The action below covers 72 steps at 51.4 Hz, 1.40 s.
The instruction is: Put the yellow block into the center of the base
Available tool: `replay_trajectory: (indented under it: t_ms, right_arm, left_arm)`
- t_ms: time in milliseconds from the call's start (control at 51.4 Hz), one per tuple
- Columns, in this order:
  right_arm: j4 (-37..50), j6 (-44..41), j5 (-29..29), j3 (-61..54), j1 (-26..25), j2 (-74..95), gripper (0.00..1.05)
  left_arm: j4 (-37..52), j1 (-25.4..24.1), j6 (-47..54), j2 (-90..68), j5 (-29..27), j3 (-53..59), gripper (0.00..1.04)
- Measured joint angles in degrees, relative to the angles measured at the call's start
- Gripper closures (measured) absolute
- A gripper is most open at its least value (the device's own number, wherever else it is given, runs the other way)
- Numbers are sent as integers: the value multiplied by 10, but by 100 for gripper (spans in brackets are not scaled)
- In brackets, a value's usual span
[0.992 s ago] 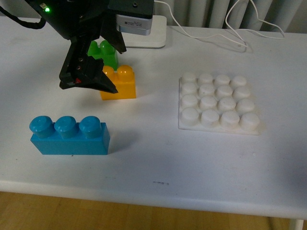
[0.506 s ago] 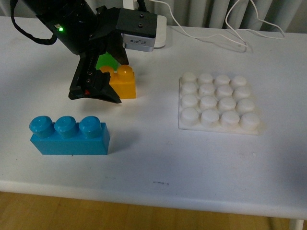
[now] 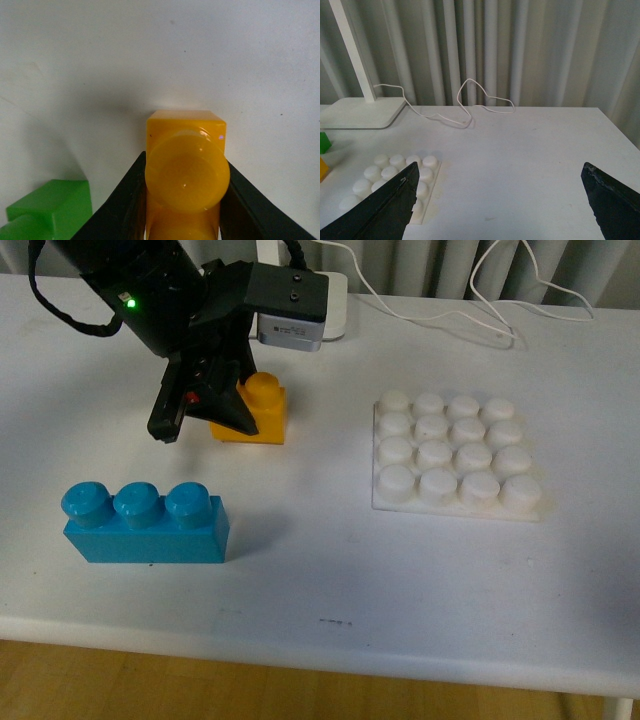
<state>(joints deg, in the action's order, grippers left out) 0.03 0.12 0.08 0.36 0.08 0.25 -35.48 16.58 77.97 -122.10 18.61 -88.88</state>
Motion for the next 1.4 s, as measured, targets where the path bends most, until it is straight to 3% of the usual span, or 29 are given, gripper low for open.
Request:
replay_trajectory:
  t_ms: [661,992,1400]
  right_arm:
    - [0,0,0,0,0,0,9]
    - [0,0,0,0,0,0,9]
    - [0,0,0,0,0,0,9]
  left_arm:
    - [35,112,-106,-7,30,-118,73]
    - [12,139,-166,-55,52,-163,73]
    - [-18,151,-146,-78,66,-165,73]
